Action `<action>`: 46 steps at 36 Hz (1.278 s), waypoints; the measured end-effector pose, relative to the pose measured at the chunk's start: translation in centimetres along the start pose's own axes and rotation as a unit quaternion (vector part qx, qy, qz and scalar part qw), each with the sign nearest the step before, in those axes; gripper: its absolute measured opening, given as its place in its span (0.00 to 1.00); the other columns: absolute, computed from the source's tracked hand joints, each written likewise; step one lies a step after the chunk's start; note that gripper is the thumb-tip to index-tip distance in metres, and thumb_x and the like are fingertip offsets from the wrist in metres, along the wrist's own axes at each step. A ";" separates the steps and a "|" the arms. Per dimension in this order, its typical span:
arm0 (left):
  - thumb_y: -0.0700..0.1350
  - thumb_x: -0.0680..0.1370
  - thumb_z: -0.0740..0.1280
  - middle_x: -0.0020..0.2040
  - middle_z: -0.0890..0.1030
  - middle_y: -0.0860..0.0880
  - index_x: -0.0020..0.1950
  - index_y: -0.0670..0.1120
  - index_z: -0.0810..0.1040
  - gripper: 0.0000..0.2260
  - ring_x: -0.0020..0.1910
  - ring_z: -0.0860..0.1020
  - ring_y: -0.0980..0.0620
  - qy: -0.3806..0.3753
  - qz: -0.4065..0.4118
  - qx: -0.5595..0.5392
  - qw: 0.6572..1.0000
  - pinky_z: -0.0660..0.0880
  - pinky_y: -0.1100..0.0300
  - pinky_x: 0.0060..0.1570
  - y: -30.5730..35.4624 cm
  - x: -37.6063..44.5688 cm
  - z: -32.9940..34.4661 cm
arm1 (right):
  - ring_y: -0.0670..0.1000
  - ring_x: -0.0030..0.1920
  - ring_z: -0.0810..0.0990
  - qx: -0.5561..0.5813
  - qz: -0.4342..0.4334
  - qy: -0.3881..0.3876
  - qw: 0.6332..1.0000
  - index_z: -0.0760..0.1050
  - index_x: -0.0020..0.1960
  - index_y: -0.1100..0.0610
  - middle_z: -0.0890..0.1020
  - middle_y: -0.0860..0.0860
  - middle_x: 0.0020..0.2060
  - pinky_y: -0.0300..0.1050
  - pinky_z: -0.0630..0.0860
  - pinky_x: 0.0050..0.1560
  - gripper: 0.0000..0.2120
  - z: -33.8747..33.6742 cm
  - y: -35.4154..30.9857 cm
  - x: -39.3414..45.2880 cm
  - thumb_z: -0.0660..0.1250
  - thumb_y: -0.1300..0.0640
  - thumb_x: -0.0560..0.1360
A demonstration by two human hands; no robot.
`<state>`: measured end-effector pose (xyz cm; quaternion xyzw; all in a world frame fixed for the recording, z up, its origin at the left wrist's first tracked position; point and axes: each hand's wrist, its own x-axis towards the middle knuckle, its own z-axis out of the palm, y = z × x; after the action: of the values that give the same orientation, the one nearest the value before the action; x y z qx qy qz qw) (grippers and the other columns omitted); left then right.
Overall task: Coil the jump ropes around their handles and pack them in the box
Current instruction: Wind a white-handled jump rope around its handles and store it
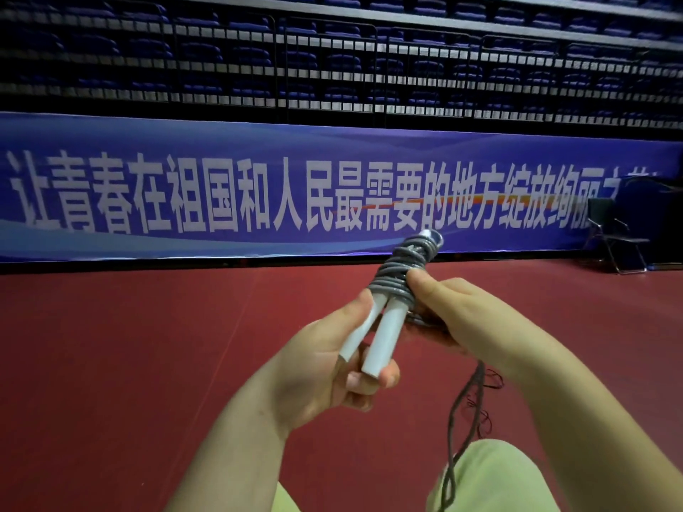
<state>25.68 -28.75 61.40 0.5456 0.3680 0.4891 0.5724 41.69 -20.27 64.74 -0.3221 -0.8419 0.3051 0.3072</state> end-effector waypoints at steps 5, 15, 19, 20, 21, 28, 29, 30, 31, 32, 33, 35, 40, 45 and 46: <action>0.67 0.70 0.53 0.30 0.75 0.47 0.58 0.47 0.76 0.30 0.26 0.61 0.54 0.089 0.017 0.068 0.994 0.63 0.59 0.33 0.2 0.2 1.0 | 0.48 0.27 0.59 -0.024 -0.035 0.071 0.997 0.67 0.34 0.63 0.63 0.51 0.27 0.46 0.58 0.34 0.33 1.1 0.2 0.5 0.49 0.33 0.74; 0.70 0.69 0.48 0.35 0.80 0.54 0.55 0.58 0.75 0.27 0.28 0.74 0.62 0.213 0.101 0.277 0.931 0.68 0.60 0.38 1.4 0.4 1.4 | 0.50 0.28 0.64 0.099 -0.142 0.157 0.972 0.68 0.32 0.57 0.67 0.49 0.25 0.47 0.61 0.33 0.27 2.6 0.4 1.4 0.49 0.39 0.78; 0.72 0.66 0.46 0.50 0.81 0.57 0.60 0.62 0.72 0.31 0.51 0.77 0.62 0.214 0.069 0.364 0.904 0.71 0.60 0.55 1.3 0.1 0.8 | 0.45 0.30 0.64 0.100 -0.089 0.069 0.989 0.71 0.39 0.61 0.69 0.48 0.30 0.44 0.60 0.36 0.35 1.9 0.1 0.6 0.46 0.29 0.71; 0.73 0.64 0.46 0.53 0.80 0.57 0.61 0.61 0.72 0.33 0.54 0.76 0.60 0.209 0.058 0.376 0.901 0.70 0.59 0.58 1.2 0.0 0.8 | 0.45 0.30 0.65 0.088 -0.061 0.054 0.993 0.73 0.43 0.63 0.70 0.49 0.31 0.45 0.61 0.37 0.39 1.6 0.0 0.4 0.46 0.27 0.69; 0.73 0.64 0.47 0.55 0.80 0.56 0.61 0.60 0.72 0.33 0.56 0.76 0.59 0.206 0.052 0.380 0.901 0.70 0.57 0.60 1.0 0.0 0.9 | 0.44 0.30 0.65 0.076 -0.043 0.044 0.995 0.73 0.43 0.62 0.71 0.48 0.31 0.45 0.62 0.37 0.41 1.4 -0.1 0.1 0.45 0.25 0.69; 0.72 0.66 0.53 0.47 0.80 0.54 0.52 0.57 0.76 0.26 0.50 0.78 0.54 0.230 0.046 0.360 0.903 0.72 0.56 0.55 0.2 0.7 1.0 | 0.46 0.25 0.63 0.021 -0.002 0.062 0.998 0.67 0.31 0.54 0.67 0.46 0.24 0.45 0.61 0.33 0.27 1.6 -0.1 0.2 0.48 0.35 0.77; 0.71 0.67 0.54 0.45 0.80 0.55 0.52 0.57 0.76 0.25 0.48 0.77 0.56 0.227 0.051 0.352 0.907 0.72 0.58 0.52 0.1 0.7 0.9 | 0.46 0.26 0.63 0.021 -0.010 0.072 0.997 0.67 0.32 0.54 0.67 0.47 0.25 0.45 0.61 0.34 0.27 1.6 0.0 0.2 0.49 0.36 0.78; 0.70 0.69 0.57 0.43 0.79 0.56 0.52 0.56 0.77 0.23 0.45 0.77 0.56 0.220 0.060 0.347 0.910 0.72 0.59 0.49 0.1 0.7 0.9 | 0.46 0.26 0.63 0.028 -0.021 0.081 0.996 0.68 0.33 0.55 0.67 0.47 0.25 0.45 0.61 0.33 0.28 1.7 0.2 0.3 0.49 0.35 0.78; 0.71 0.70 0.59 0.40 0.78 0.57 0.52 0.55 0.77 0.23 0.41 0.76 0.58 0.207 0.069 0.341 0.914 0.71 0.59 0.45 0.2 0.7 0.8 | 0.45 0.26 0.62 0.044 -0.033 0.087 0.995 0.69 0.34 0.56 0.66 0.46 0.25 0.45 0.60 0.33 0.29 1.8 0.4 0.3 0.50 0.34 0.78; 0.72 0.69 0.62 0.38 0.77 0.57 0.51 0.53 0.77 0.25 0.37 0.74 0.59 0.185 0.077 0.328 0.923 0.69 0.60 0.42 0.3 0.7 0.7 | 0.45 0.26 0.62 0.073 -0.040 0.090 0.992 0.71 0.36 0.58 0.66 0.45 0.24 0.45 0.59 0.33 0.30 1.9 0.4 0.3 0.51 0.32 0.75; 0.72 0.66 0.65 0.37 0.76 0.57 0.51 0.48 0.77 0.30 0.36 0.73 0.58 0.159 0.081 0.304 0.936 0.68 0.61 0.40 0.4 0.7 0.5 | 0.44 0.25 0.62 0.115 -0.043 0.085 0.989 0.72 0.38 0.58 0.65 0.44 0.24 0.44 0.58 0.33 0.30 1.9 0.5 0.3 0.52 0.31 0.71; 0.73 0.58 0.72 0.38 0.77 0.53 0.48 0.44 0.77 0.35 0.37 0.74 0.55 0.084 0.068 0.238 0.965 0.70 0.62 0.40 0.5 0.7 0.2 | 0.45 0.25 0.61 0.229 -0.046 0.060 0.970 0.75 0.35 0.54 0.66 0.44 0.24 0.43 0.58 0.31 0.26 1.8 0.6 0.4 0.55 0.32 0.67; 0.64 0.62 0.76 0.48 0.84 0.47 0.60 0.48 0.79 0.32 0.48 0.81 0.49 -0.096 0.030 0.086 0.991 0.75 0.54 0.54 0.1 0.7 0.1 | 0.49 0.28 0.65 0.384 -0.103 0.029 0.917 0.78 0.30 0.48 0.72 0.49 0.28 0.41 0.59 0.30 0.18 1.5 0.4 0.4 0.59 0.35 0.58; 0.62 0.61 0.78 0.37 0.82 0.50 0.51 0.50 0.82 0.25 0.37 0.80 0.54 -0.054 0.058 0.059 0.995 0.77 0.59 0.44 -0.2 0.5 0.0 | 0.55 0.35 0.63 0.354 -0.109 -0.010 0.929 0.74 0.41 0.53 0.68 0.58 0.37 0.44 0.61 0.34 0.24 1.7 0.2 0.5 0.59 0.33 0.60; 0.63 0.59 0.78 0.36 0.81 0.50 0.46 0.51 0.83 0.22 0.35 0.79 0.55 -0.037 0.064 0.058 0.996 0.76 0.60 0.42 -0.1 0.3 0.0 | 0.55 0.34 0.64 0.332 -0.095 -0.019 0.938 0.74 0.44 0.55 0.69 0.58 0.38 0.44 0.61 0.34 0.27 1.6 0.3 0.6 0.58 0.32 0.62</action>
<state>25.81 -28.41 61.32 0.6183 0.3383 0.4819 0.5207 40.27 -20.13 63.68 -0.1141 -0.7251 0.5427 0.4082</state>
